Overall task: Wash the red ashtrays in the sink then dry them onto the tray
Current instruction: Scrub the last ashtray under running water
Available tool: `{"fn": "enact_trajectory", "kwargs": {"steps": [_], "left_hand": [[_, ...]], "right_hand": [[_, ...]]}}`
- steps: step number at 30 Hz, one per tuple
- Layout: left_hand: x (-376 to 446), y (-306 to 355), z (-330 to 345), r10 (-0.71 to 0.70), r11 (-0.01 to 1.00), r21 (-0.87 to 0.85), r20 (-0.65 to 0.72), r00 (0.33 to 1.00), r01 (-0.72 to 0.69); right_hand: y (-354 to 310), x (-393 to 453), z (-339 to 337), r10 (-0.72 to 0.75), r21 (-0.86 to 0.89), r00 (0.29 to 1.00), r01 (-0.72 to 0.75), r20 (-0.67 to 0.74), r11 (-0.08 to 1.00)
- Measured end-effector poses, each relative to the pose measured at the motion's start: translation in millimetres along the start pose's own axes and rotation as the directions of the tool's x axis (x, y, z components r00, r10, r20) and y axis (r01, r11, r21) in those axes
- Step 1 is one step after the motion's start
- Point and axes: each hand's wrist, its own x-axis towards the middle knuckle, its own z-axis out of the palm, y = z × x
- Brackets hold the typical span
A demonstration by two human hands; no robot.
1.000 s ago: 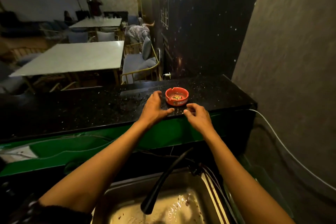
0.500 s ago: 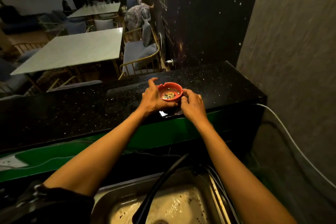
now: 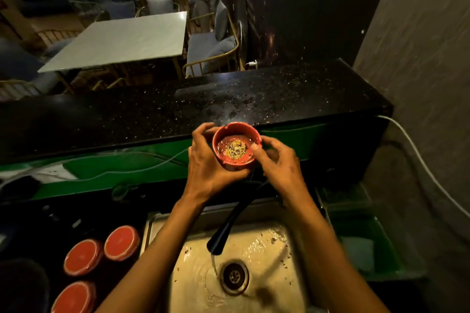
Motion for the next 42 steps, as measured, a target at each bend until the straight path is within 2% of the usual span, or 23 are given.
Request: {"fn": "enact_trajectory", "kwargs": {"steps": [7,10,13,15,17,20,23,25,29,35,38,42], "left_hand": [[-90,-17,-45,-0.090,0.992,-0.076,0.080,0.993,0.096],[-134,-33,-57,-0.153,0.986,-0.054,0.130,0.980,0.161],[-175,-49,-74,-0.214,0.962,-0.110,0.256,0.943,0.249],[-199,-58,-86,-0.299,0.907,-0.193,0.333,0.894,0.375],[-222,-69,-95,-0.422,0.797,-0.291,0.359,0.833,0.529],[-248,-87,-103,-0.575,0.660,-0.311,0.376,0.727,0.683],[-267,-110,-102,-0.691,0.411,-0.319,0.502,0.520,0.854],[-275,-123,-99,-0.720,0.296,-0.263,0.570,0.395,0.918],[-285,-148,-88,-0.720,0.150,-0.209,0.646,0.252,0.966],[-271,-164,-63,-0.694,0.059,-0.128,0.707,0.133,0.990],[-256,-165,-51,-0.658,0.046,-0.129,0.742,0.127,0.991],[-238,-174,-36,-0.654,0.124,-0.110,0.739,0.165,0.986]], "right_hand": [[3,-90,37,0.134,0.248,0.984,-0.161,0.121,0.955],[17,-124,55,0.178,0.216,0.972,-0.208,0.151,0.954],[36,-156,69,0.246,0.167,0.950,-0.278,0.191,0.946],[51,-176,77,0.306,0.133,0.927,-0.339,0.219,0.931],[65,-193,85,0.363,0.077,0.900,-0.391,0.240,0.917],[83,-209,98,0.456,0.012,0.841,-0.480,0.289,0.877],[103,-217,113,0.556,-0.010,0.767,-0.584,0.322,0.812],[119,-219,119,0.605,-0.054,0.727,-0.624,0.326,0.779],[146,-218,126,0.701,-0.068,0.637,-0.723,0.322,0.688],[179,-204,128,0.750,-0.114,0.630,-0.746,0.202,0.657],[192,-192,126,0.752,-0.101,0.642,-0.746,0.151,0.658],[199,-175,121,0.745,-0.036,0.654,-0.748,0.130,0.663]]}}
